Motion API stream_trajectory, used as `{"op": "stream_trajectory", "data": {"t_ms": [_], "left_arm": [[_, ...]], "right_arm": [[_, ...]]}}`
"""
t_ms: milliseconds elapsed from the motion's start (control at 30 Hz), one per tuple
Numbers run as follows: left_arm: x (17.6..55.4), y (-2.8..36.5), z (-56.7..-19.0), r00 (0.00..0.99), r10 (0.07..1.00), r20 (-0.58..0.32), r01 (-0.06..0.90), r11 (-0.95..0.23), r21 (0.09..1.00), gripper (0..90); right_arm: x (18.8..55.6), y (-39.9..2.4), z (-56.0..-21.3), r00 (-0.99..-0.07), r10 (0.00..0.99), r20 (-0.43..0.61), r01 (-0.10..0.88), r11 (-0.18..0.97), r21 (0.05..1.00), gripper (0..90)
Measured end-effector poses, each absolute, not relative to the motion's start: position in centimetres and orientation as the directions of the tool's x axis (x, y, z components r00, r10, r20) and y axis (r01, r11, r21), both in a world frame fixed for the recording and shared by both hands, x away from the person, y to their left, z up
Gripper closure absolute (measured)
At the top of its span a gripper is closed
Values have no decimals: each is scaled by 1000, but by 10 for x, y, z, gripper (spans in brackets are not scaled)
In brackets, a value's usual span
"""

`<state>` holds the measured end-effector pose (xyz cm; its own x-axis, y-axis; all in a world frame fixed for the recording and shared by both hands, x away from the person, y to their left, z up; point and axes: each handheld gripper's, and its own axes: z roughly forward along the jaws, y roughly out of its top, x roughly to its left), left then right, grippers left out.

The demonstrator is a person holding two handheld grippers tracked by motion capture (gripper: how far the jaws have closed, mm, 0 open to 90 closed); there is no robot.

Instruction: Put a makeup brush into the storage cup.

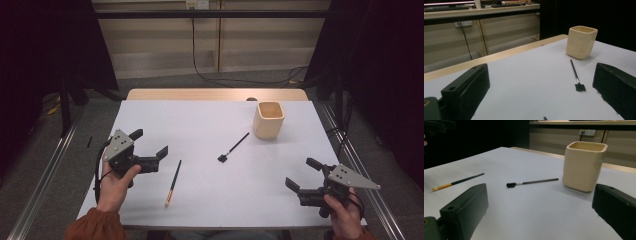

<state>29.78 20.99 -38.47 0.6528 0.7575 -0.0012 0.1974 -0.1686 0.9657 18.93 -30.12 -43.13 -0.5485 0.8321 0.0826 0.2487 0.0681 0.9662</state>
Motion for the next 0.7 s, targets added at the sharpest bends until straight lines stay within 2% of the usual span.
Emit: {"op": "stream_trajectory", "data": {"t_ms": [100,300,400,500,700], "left_arm": [[302,206,-381,663,749,1,206,-184,961,26],[307,197,-373,679,730,79,192,-280,941,16],[309,192,-372,693,715,89,213,-321,923,19],[312,191,-373,698,714,45,254,-306,917,22],[314,190,-368,709,699,90,244,-364,899,24]], "right_arm": [[189,-301,-431,-549,832,82,249,69,966,0],[190,-301,-432,-552,830,79,248,73,966,0],[190,-301,-432,-550,831,84,252,69,965,0],[190,-301,-432,-551,830,83,252,70,965,0],[191,-302,-432,-551,830,84,255,72,964,0]]}}
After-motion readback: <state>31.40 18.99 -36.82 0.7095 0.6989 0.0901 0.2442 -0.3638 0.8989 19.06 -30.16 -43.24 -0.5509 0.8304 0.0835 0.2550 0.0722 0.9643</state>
